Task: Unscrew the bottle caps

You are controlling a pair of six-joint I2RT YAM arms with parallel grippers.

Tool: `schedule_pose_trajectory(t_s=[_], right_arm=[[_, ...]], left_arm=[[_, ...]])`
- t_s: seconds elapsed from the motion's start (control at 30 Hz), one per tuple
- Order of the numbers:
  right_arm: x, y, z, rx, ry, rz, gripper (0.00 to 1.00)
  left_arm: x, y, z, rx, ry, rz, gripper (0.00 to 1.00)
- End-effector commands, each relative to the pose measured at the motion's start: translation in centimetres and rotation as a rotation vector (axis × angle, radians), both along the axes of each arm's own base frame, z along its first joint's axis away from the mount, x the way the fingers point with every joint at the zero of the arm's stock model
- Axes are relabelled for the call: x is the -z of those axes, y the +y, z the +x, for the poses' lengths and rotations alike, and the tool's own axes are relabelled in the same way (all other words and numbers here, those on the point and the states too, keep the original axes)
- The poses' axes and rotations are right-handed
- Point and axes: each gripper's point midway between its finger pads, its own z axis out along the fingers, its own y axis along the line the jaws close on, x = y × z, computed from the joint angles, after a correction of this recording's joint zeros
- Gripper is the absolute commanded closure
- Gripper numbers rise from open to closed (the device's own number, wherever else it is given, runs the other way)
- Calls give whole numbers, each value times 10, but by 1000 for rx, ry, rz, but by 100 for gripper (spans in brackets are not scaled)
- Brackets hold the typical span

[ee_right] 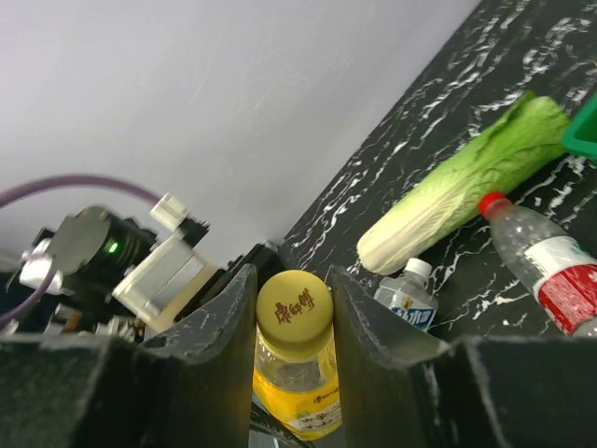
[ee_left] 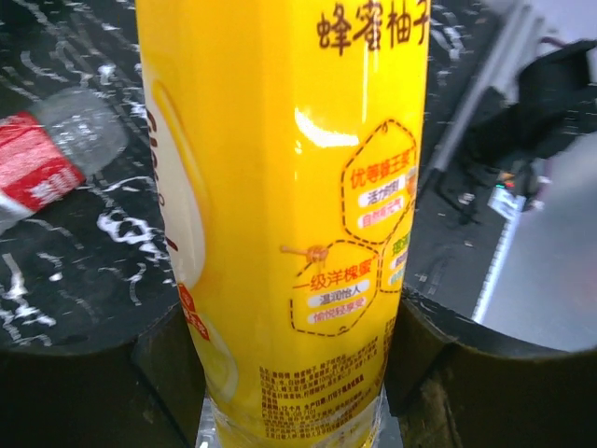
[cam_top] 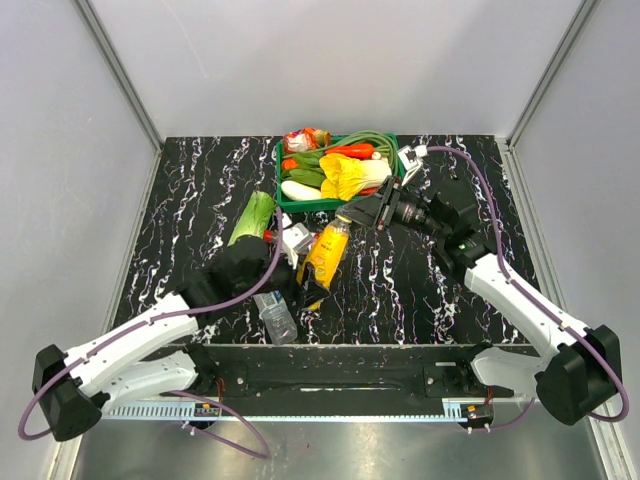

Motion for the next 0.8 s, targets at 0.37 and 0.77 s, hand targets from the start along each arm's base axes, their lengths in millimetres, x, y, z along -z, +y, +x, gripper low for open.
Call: schedule_pose_trajectory(t_s=[0.37,0.77], right_arm=[[-68,-4,-88,-360,-410,93,100],[-101,-15,-121,-436,-611,152,100]], left_arm=[[-106,-22,-95,642,-25,-527,100],[-120,-19,-119,830,4,-559,100]])
